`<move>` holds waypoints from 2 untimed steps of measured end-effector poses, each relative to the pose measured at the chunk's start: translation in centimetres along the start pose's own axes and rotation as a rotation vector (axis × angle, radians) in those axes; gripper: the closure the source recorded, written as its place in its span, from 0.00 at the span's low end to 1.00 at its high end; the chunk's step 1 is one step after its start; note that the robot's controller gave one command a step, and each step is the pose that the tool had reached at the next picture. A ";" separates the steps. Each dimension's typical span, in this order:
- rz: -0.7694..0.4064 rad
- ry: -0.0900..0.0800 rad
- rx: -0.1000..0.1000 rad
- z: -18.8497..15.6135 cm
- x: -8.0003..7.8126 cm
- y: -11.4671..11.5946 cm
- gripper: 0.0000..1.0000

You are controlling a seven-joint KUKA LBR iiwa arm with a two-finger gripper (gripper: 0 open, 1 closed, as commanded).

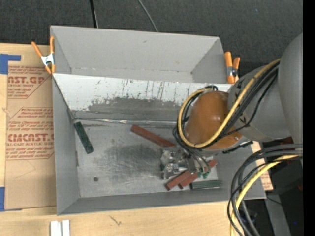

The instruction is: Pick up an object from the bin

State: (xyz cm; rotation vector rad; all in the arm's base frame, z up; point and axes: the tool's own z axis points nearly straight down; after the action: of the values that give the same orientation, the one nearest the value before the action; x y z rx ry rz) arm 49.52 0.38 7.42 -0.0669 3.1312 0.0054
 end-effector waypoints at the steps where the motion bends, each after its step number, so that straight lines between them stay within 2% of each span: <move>1: 0.007 0.008 0.003 -11.9 -1.2 -2.3 1.00; 2: 0.007 0.008 0.002 -11.9 -1.2 -2.3 0.00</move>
Offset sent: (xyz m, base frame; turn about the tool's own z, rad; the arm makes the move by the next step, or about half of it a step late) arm 0.0000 0.0000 0.0000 0.0000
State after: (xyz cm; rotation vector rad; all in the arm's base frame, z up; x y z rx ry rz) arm 50.70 -1.89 19.30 -0.0566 3.1396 0.0015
